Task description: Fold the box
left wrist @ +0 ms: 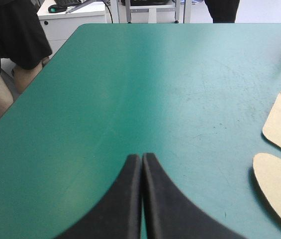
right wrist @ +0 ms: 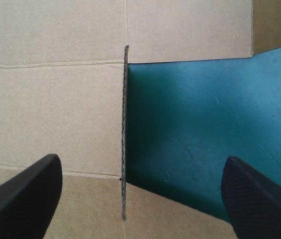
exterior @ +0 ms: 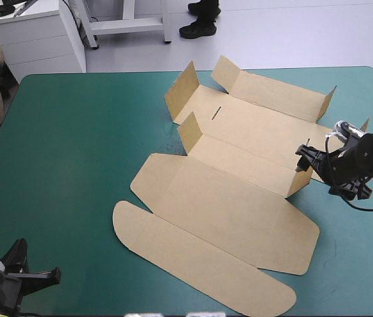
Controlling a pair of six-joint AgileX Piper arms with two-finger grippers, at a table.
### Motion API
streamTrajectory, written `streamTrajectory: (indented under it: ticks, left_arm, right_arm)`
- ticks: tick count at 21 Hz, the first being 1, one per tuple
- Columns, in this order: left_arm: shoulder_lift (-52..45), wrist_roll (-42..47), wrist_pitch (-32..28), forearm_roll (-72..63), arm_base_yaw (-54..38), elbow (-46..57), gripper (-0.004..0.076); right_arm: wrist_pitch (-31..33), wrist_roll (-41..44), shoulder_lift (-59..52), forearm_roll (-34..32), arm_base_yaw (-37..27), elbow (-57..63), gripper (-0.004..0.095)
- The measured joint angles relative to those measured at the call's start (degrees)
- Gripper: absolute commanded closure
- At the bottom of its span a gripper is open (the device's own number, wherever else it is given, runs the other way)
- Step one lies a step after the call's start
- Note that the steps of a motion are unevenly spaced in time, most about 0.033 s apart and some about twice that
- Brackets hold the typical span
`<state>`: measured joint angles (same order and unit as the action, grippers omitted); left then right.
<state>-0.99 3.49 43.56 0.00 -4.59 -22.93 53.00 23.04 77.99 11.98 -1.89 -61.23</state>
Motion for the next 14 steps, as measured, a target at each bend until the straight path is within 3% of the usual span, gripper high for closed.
streamTrajectory:
  ticks: [5, 7, 9, 11, 12, 14]
  left_arm:
    - [0.00, 0.00, 0.00, 0.00, 0.00, 0.00, 0.0734]
    - [0.00, -0.07, 0.00, 0.00, 0.00, 0.00, 0.0734]
    - [0.00, -0.13, 0.00, 0.00, 0.00, 0.00, 0.0734]
    - [0.00, -0.19, 0.00, 0.00, 0.00, 0.00, 0.0734]
    - [0.00, -0.19, 0.00, 0.00, 0.00, 0.00, 0.0734]
    - [0.00, -0.24, 0.00, 0.00, 0.00, 0.00, 0.0734]
  right_arm:
    - [-0.47, -2.94, 7.01, 4.25, -1.76, -0.11, 0.0114]
    - [-0.99, -3.78, 9.68, 4.46, -1.95, -0.11, 0.0169]
    - [-2.11, -4.61, 11.05, 5.85, -2.02, -0.11, 0.0349]
    - [-2.95, -5.39, 11.30, 7.02, -2.02, -0.69, 0.0767]
    - [-3.01, -5.50, 11.35, 7.16, -2.02, -1.56, 0.0908]
    - [-2.55, -5.63, 11.35, 7.21, -2.04, -3.12, 0.0913]
